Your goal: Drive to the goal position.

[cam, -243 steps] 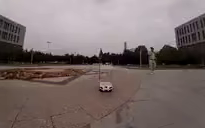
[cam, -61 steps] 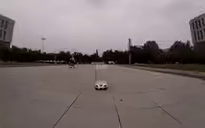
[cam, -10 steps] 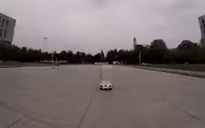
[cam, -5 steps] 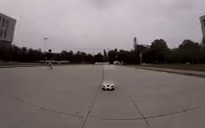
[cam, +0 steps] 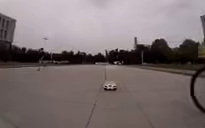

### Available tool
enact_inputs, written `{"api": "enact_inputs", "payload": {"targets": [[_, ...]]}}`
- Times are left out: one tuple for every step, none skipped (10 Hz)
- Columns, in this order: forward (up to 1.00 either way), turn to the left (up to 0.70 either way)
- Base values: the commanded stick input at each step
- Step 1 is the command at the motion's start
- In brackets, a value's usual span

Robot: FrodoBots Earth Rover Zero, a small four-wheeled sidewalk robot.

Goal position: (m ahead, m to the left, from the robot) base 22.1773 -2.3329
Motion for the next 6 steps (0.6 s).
{"api": "enact_inputs", "payload": {"targets": [[1.0, 0.0], [1.0, 0.0], [1.0, 0.0], [1.0, 0.0], [1.0, 0.0], [1.0, 0.0]]}}
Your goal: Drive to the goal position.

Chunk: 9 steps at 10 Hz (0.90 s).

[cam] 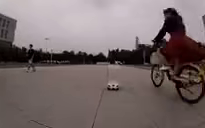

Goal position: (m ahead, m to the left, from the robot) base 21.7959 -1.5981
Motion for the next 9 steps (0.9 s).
{"api": "enact_inputs", "payload": {"targets": [[1.0, 0.0], [1.0, 0.0], [1.0, 0.0], [1.0, 0.0], [1.0, 0.0], [1.0, 0.0], [1.0, 0.0], [1.0, 0.0], [1.0, 0.0]]}}
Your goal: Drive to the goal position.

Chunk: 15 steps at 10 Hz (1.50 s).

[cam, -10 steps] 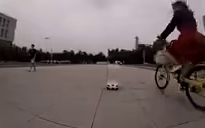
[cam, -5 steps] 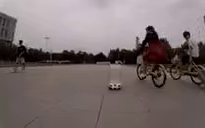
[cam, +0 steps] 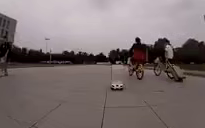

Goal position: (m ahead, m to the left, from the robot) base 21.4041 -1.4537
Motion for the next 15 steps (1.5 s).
{"api": "enact_inputs", "payload": {"targets": [[1.0, 0.0], [1.0, 0.0], [1.0, 0.0], [1.0, 0.0], [1.0, 0.0], [1.0, 0.0], [1.0, 0.0], [1.0, 0.0], [1.0, -0.18], [1.0, -0.27], [1.0, -0.27], [1.0, -0.27], [1.0, -0.27], [1.0, -0.04], [1.0, 0.0]]}}
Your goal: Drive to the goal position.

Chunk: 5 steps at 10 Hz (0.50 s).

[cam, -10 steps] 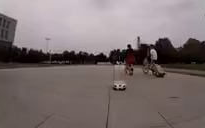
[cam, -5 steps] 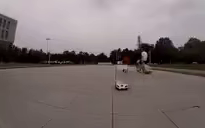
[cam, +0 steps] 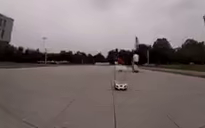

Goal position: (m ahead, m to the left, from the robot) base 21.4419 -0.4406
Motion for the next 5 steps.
{"api": "enact_inputs", "payload": {"targets": [[1.0, 0.0], [1.0, 0.0], [1.0, 0.0], [1.0, 0.0], [1.0, 0.0]]}}
